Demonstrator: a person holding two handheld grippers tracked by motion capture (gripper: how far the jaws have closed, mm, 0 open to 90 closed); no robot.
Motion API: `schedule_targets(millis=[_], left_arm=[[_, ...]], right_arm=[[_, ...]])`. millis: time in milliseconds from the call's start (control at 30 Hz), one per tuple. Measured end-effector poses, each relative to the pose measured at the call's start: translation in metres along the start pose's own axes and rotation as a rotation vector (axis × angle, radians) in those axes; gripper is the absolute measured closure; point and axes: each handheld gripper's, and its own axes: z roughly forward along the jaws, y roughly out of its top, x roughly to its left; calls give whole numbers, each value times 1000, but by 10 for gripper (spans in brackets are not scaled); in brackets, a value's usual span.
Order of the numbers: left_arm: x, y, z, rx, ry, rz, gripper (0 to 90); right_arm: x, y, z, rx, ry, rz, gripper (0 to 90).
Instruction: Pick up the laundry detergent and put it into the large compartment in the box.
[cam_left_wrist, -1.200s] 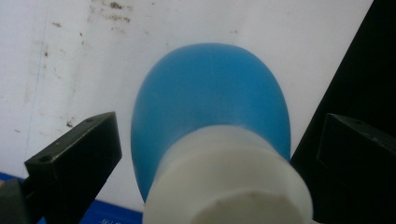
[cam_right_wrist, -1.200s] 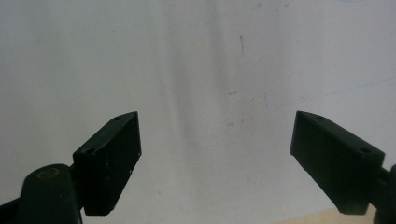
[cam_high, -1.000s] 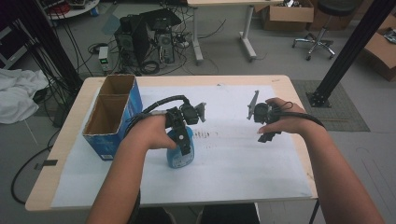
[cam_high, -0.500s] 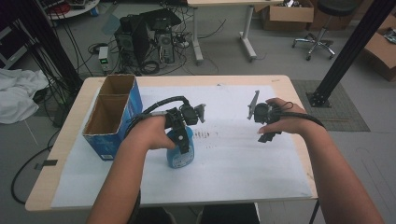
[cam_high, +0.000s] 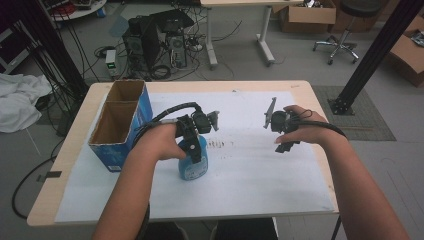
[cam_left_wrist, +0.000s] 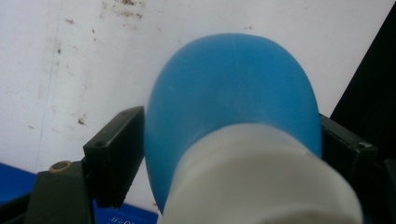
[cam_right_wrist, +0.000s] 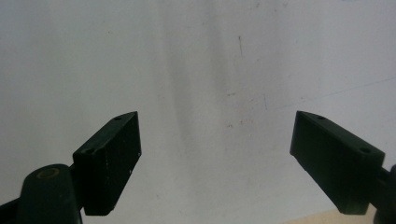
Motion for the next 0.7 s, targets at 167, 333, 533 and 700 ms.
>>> schedule_targets(millis=[167, 333, 533, 700], left_arm=[[-1, 2, 0, 2, 1, 3, 232], [-2, 3, -1, 1, 3, 9, 261], [-2, 3, 0, 8, 15, 1, 281], [-3, 3, 0, 14, 10, 8, 305]], right_arm=[[0, -1, 1, -5, 6, 3, 164], [0, -1, 1, -2, 3, 3, 164], [0, -2, 1, -3, 4, 6, 164], [0, -2, 4, -4, 6, 11, 164]])
